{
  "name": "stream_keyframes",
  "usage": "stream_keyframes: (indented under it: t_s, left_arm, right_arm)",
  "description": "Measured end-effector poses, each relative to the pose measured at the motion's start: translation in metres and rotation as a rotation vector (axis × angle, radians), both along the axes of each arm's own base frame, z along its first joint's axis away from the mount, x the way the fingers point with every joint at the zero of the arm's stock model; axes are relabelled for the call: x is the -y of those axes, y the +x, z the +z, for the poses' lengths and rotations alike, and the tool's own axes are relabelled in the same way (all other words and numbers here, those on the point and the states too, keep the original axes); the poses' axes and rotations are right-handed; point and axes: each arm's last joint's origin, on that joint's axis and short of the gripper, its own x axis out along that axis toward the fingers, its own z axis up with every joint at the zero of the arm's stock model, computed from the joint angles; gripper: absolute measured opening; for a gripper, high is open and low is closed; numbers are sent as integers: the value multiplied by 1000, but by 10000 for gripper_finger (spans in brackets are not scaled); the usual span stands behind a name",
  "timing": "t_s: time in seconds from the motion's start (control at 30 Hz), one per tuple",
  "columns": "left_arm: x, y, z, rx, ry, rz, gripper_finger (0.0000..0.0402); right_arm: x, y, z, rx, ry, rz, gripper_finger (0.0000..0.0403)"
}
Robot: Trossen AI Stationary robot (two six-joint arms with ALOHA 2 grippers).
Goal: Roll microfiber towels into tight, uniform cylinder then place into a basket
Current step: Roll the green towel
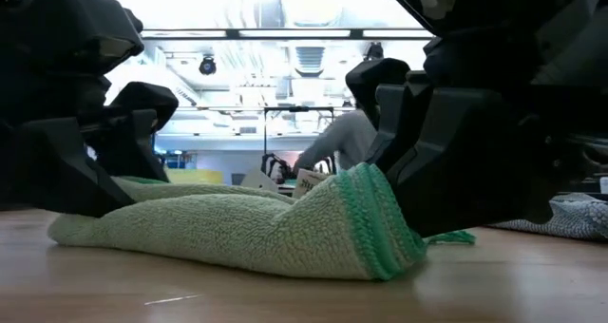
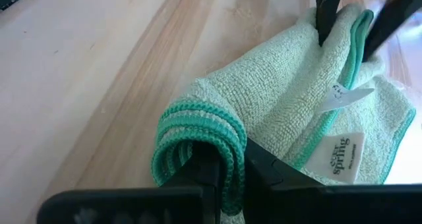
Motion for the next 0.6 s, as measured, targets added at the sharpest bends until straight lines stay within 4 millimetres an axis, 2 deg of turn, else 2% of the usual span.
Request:
stream_keyframes:
  t_s: [0.1, 0.2, 0.33, 0.6]
  left_arm:
    - [-2, -1, 7, 27, 19, 20, 188]
    - [-6, -5, 17, 50, 80, 21, 205]
    - [-5, -10, 24, 67, 142, 7, 200]
    - [15, -16, 18, 84, 202, -34, 163]
  right_arm:
    - [0, 0, 0, 0, 4, -4, 24]
    - [0, 0, 0, -1, 8, -8, 23]
    - [0, 0, 0, -4, 38, -37, 23]
    - [0, 0, 0, 3, 90, -53, 23]
